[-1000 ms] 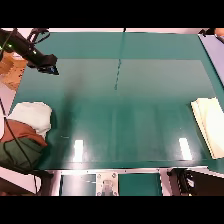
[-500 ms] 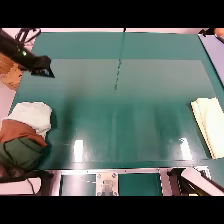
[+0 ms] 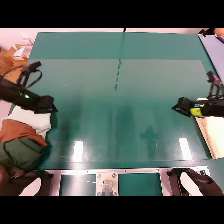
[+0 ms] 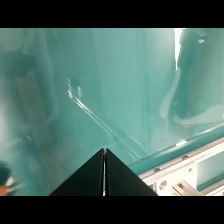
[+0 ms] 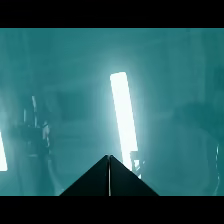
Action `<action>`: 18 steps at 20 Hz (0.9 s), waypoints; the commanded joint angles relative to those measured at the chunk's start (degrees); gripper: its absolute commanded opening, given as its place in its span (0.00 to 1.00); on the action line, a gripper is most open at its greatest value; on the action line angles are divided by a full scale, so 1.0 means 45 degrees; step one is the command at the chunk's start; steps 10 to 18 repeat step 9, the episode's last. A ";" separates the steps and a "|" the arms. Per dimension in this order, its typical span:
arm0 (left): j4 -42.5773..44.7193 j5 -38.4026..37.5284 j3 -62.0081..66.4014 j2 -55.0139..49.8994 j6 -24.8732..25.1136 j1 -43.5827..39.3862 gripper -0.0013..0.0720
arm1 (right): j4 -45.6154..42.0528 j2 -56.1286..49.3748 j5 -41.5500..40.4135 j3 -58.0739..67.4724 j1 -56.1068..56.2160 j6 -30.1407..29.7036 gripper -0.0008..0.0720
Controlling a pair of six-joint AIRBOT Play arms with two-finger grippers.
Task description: Fold the shirts.
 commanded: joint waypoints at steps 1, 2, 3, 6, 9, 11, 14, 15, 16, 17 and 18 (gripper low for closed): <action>-0.0131 0.0345 -0.1020 0.0646 -0.0146 -0.0005 0.05 | 0.0029 0.0223 -0.0534 -0.0597 0.1535 0.0044 0.03; -0.0126 0.0452 -0.1020 0.0646 -0.0146 -0.0005 0.05 | 0.0024 0.0223 -0.0534 -0.0597 0.1622 0.0044 0.03; -0.0126 0.0578 -0.1020 0.0646 -0.0146 -0.0005 0.05 | 0.0029 0.0223 -0.0534 -0.0602 0.1617 0.0044 0.03; -0.0131 0.0801 -0.1020 0.0646 -0.0146 -0.0005 0.05 | 0.0024 0.0223 -0.0534 -0.0602 0.1603 0.0044 0.03; -0.0126 0.0801 -0.1020 0.0646 -0.0146 -0.0005 0.05 | 0.0024 0.0223 -0.0534 -0.0602 0.1603 0.0044 0.03; -0.0126 0.0801 -0.1020 0.0646 -0.0146 -0.0005 0.05 | 0.0024 0.0223 -0.0534 -0.0602 0.1603 0.0044 0.03; -0.0126 0.0801 -0.1020 0.0646 -0.0146 -0.0005 0.05 | 0.0024 0.0223 -0.0534 -0.0602 0.1603 0.0044 0.03; -0.0126 0.0801 -0.1020 0.0646 -0.0146 -0.0005 0.05 | 0.0024 0.0223 -0.0534 -0.0602 0.1603 0.0044 0.03; -0.0126 0.0801 -0.1020 0.0646 -0.0146 -0.0005 0.05 | 0.0024 0.0223 -0.0534 -0.0602 0.1603 0.0044 0.03; -0.0126 0.0801 -0.1020 0.0646 -0.0146 -0.0005 0.05 | 0.0024 0.0223 -0.0534 -0.0602 0.1603 0.0044 0.03; -0.0126 0.0801 -0.1020 0.0646 -0.0146 -0.0005 0.05 | 0.0024 0.0223 -0.0534 -0.0602 0.1603 0.0044 0.03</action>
